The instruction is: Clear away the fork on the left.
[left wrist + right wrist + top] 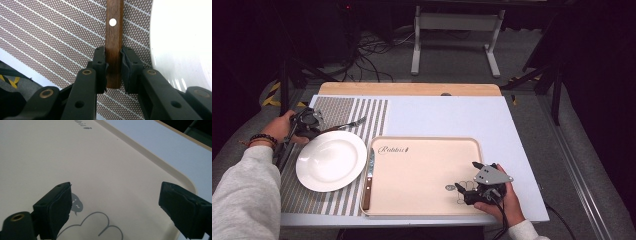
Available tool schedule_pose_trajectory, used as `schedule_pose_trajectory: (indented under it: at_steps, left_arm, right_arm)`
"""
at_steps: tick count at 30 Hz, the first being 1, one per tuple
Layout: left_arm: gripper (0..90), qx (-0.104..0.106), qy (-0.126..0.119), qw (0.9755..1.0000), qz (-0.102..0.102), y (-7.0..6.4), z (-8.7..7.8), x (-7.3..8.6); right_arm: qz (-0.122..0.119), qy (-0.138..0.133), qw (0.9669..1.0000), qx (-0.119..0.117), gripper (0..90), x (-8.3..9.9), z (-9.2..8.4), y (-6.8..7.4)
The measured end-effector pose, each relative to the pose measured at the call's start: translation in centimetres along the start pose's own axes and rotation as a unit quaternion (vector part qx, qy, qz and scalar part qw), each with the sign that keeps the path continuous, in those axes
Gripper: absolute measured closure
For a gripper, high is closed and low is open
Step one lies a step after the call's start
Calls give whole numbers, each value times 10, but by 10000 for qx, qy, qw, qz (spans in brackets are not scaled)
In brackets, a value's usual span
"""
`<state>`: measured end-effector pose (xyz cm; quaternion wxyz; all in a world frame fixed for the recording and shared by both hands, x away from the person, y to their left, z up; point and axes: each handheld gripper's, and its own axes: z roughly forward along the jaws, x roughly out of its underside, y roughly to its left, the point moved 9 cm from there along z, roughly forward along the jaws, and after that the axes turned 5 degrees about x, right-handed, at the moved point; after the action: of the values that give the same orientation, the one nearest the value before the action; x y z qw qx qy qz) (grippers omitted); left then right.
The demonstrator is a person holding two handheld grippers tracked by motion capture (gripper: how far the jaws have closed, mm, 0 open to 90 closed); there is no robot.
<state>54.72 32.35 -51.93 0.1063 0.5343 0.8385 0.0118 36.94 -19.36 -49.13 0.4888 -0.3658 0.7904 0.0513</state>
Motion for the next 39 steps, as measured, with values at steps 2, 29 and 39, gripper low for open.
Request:
schedule_pose_trajectory:
  at_steps: [2,29,39]
  left_arm:
    - [758,-82,34,9999,47,-1,0,-1]
    - [761,-2441,-341,9687,298,-15,-33,-18]
    - [761,-2459,-1001,9630,456,-42,-55,-34]
  right_arm:
    - [-19,-20,10000,0,126,-1,0,0]
    - [-382,-266,9984,317,126,-13,4,-3]
    - [-424,-355,9981,276,126,-19,4,0]
